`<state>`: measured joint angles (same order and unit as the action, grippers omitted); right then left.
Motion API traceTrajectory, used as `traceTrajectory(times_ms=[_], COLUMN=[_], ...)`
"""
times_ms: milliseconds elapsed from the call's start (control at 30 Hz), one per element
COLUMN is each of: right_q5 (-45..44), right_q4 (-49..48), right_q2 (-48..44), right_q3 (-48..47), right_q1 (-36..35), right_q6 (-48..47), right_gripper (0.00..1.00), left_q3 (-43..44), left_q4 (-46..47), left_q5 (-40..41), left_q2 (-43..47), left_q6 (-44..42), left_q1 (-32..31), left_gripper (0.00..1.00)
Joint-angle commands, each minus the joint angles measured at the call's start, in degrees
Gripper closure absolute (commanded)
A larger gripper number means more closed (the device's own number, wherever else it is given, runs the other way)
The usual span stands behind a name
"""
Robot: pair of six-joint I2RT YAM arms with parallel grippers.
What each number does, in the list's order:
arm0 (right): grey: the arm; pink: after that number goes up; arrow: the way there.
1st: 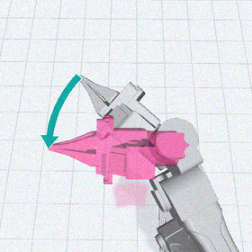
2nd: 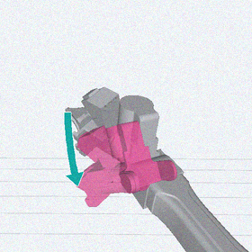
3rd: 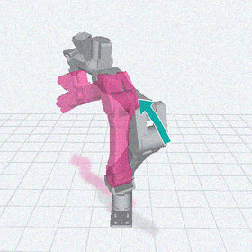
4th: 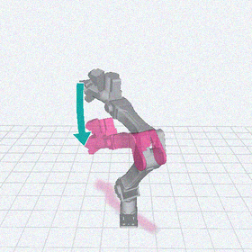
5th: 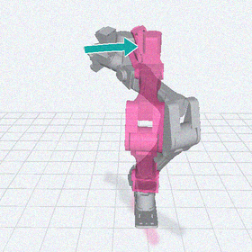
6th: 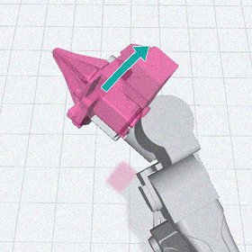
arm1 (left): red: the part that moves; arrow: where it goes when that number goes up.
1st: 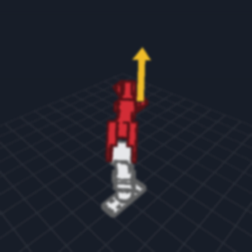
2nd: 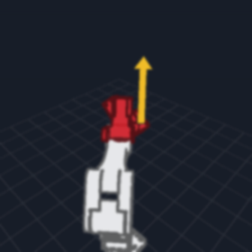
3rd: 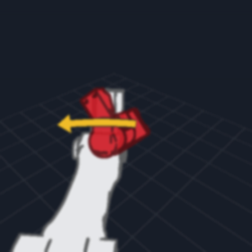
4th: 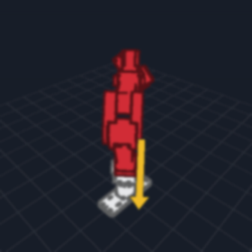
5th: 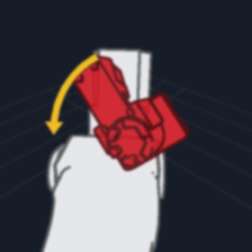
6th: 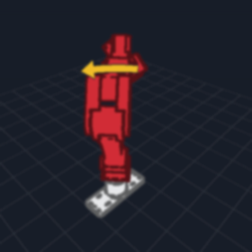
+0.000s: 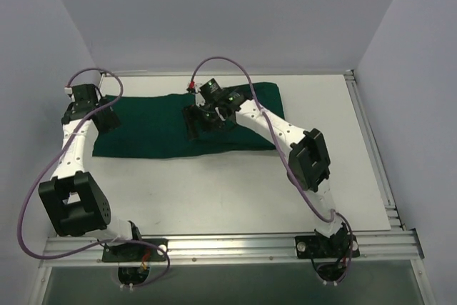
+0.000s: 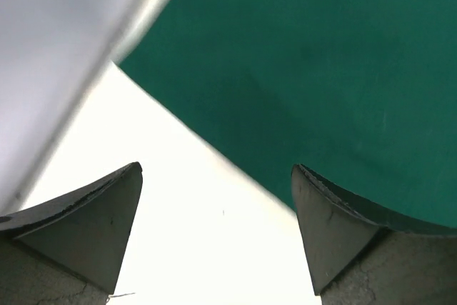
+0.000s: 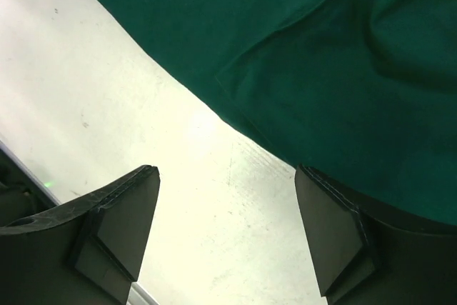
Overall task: Open and lay out the surgical kit
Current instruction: Open the surgical kit at the center of the board.
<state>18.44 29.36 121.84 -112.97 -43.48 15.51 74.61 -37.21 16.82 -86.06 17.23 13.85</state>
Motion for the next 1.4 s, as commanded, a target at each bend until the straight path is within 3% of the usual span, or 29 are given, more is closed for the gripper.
traceTrajectory(times_ms=[0, 333, 600, 1067, 1367], right_q5=[-4.4, -10.2, -14.9, -18.3, -20.0], right_q4=[1.6, -1.1, -4.8, -1.9, -0.4], right_q2=[1.8, 6.0, 8.9, 15.6, 17.0], right_q3=[-4.0, -5.5, -9.1, -16.1, -17.7], right_q1=[0.3, -3.2, -6.7, -7.1, -7.4], right_q6=[-3.0, -6.5, -7.8, -8.0, -7.5], right_gripper=[0.23, 0.38, 0.40, 0.56, 0.80], left_q3=[-3.6, -10.2, -16.8, -17.4, -16.6], left_q4=[-1.9, -3.2, -1.7, -1.6, -1.3], left_q5=[-5.3, -10.7, -13.4, -14.1, -14.4], left_q2=[4.5, 8.9, 15.3, 14.7, 14.2], left_q6=[2.7, 2.7, 6.0, 5.2, 4.5], left_q1=[-2.0, -5.7, -7.4, -7.5, -7.3], left_gripper=[0.06, 0.06, 0.06, 0.06, 0.06])
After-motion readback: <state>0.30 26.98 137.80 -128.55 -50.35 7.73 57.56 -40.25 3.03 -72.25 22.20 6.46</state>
